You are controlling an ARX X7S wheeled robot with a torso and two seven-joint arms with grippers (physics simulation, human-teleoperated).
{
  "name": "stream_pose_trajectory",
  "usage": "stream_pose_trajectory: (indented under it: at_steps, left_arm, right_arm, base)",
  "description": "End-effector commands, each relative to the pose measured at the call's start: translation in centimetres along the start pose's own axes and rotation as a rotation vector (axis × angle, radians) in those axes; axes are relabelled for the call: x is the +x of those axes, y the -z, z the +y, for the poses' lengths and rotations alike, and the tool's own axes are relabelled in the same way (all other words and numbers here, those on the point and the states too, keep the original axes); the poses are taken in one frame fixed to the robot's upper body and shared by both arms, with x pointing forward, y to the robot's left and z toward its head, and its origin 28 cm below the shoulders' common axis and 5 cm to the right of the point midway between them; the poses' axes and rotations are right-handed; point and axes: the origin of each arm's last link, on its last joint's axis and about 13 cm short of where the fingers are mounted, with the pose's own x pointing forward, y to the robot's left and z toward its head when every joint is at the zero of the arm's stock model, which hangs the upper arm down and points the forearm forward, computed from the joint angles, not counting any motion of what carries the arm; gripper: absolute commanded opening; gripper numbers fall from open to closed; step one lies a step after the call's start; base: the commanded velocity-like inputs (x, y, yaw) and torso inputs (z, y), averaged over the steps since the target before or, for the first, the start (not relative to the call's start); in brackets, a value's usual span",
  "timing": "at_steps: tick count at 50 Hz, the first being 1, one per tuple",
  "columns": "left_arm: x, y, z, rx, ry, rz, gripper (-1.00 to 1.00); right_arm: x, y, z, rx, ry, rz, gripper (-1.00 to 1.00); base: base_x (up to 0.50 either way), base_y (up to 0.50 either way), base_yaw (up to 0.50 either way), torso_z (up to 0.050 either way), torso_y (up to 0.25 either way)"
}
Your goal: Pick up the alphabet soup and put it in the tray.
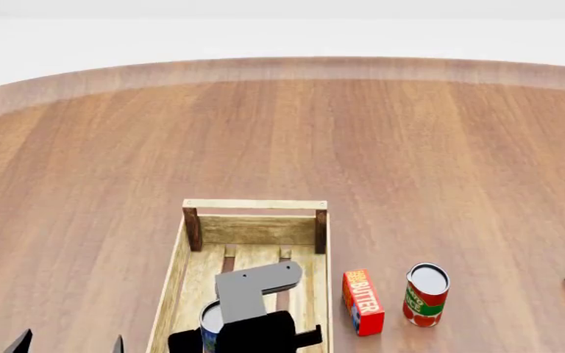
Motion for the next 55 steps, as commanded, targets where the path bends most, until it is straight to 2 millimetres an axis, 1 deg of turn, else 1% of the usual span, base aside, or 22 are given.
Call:
stream_pose_trajectory:
  at_steps: [1,2,3,12,14,18,22,26,33,38,42,51,55]
  left_arm:
    - [0.0,0.0,0.0,0.000,0.001,0.000,1.00]
    - [0.0,0.0,0.0,0.001,0.001,0.000,1.00]
    - [0.0,0.0,0.0,0.000,0.001,0.000,1.00]
    - [0.0,-0.1,0.0,0.001,0.001,-0.002,1.00]
    - [0.0,-0.1,0.0,0.001,-0.001,-0.002,1.00]
    - [0.0,-0.1,-0.1,0.002,0.000,-0.003,1.00]
    - [-0.2,-0.3,0.0,0.001,0.000,-0.008,1.00]
    - [-0.3,-0.3,0.0,0.001,0.002,-0.011,1.00]
    - [-0.2,-0.4,-0.1,0.003,0.002,-0.013,1.00]
    - [-0.5,-0.7,-0.2,0.007,0.004,-0.021,1.00]
    - [-0.5,-0.8,-0.1,0.006,0.003,-0.024,1.00]
    - [-1.0,-1.6,-0.2,0.002,0.010,-0.046,1.00]
    - [-1.4,-2.1,-0.2,-0.002,0.016,-0.065,1.00]
  right_arm:
    - [0.0,0.2,-0.1,-0.020,0.002,0.013,-1.00]
    - [0.0,0.2,-0.1,-0.016,-0.013,0.015,-1.00]
    - [0.0,0.2,0.0,-0.016,-0.013,0.014,1.00]
    - [0.0,-0.1,0.3,0.019,-0.027,-0.040,1.00]
    - [-0.4,-0.3,0.5,0.039,-0.038,-0.067,1.00]
    - [-2.0,-0.8,0.4,0.052,-0.043,-0.120,1.00]
    - [-4.4,-1.4,0.4,0.061,-0.056,-0.185,1.00]
    - [-6.0,-1.6,0.5,0.060,-0.068,-0.225,1.00]
    - [-8.1,-1.9,0.5,0.064,-0.065,-0.285,1.00]
    - [-9.0,-1.8,0.3,0.070,-0.043,-0.334,1.00]
    - [-9.7,-1.8,0.2,0.087,-0.013,-0.406,1.00]
    - [-11.5,-1.6,0.5,0.095,-0.029,-0.466,1.00]
    - [-12.9,-1.4,0.7,0.092,-0.037,-0.502,1.00]
  base:
    - [0.00,0.00,0.00,0.000,0.000]
    - [0.00,0.00,0.00,0.000,0.000]
    - [0.00,0.00,0.00,0.000,0.000]
    - [0.00,0.00,0.00,0.000,0.000]
    - [0.00,0.00,0.00,0.000,0.000]
    - [0.00,0.00,0.00,0.000,0.000]
    - [0.00,0.00,0.00,0.000,0.000]
    - [0.00,0.00,0.00,0.000,0.000]
    - [0.00,0.00,0.00,0.000,0.000]
    - [0.00,0.00,0.00,0.000,0.000]
    - [0.00,0.00,0.00,0.000,0.000]
    - [0.00,0.00,0.00,0.000,0.000]
    - [0.00,0.00,0.00,0.000,0.000]
